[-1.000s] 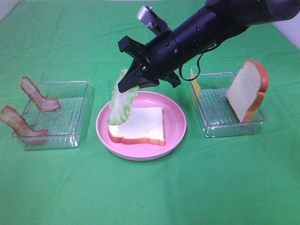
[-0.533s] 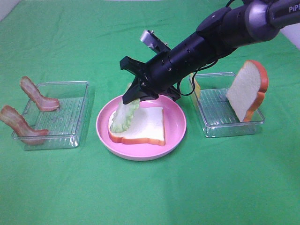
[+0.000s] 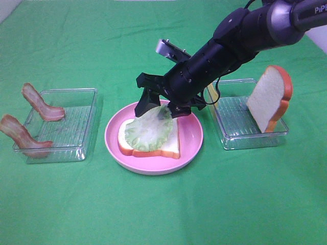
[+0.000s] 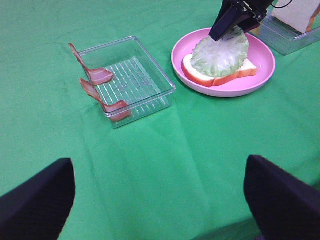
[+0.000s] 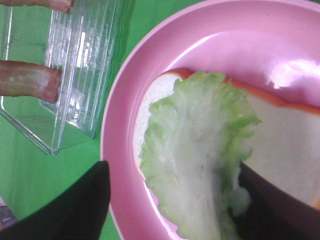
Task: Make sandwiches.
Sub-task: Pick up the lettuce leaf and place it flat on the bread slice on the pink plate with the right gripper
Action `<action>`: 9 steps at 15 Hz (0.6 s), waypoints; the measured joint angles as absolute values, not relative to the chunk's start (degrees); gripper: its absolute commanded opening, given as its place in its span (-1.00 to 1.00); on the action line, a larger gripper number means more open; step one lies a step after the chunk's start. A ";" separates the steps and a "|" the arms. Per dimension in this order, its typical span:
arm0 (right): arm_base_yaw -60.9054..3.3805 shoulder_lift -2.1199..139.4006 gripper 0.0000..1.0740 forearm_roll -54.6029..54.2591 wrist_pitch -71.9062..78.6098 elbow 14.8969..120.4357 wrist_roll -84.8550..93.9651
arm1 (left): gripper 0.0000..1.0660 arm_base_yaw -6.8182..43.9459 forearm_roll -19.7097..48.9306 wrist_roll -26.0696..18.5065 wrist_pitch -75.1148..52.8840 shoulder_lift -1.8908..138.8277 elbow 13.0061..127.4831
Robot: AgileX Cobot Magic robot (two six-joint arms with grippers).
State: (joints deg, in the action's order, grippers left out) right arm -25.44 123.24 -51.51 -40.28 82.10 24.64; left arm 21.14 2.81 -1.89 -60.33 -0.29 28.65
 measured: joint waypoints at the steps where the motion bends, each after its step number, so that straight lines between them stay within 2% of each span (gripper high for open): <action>1: -25.44 123.24 0.29 -50.31 -40.28 82.10 24.64 | 0.63 21.14 2.81 -1.89 -60.33 -0.29 28.65; 9: -25.44 114.71 0.29 -36.21 -40.45 82.10 22.75 | 0.63 21.14 2.81 -1.89 -60.33 -0.29 28.65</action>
State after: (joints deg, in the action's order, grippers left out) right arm -25.44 114.71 -36.21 -40.45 82.10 22.75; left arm 21.14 2.81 -1.89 -60.33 -0.29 28.65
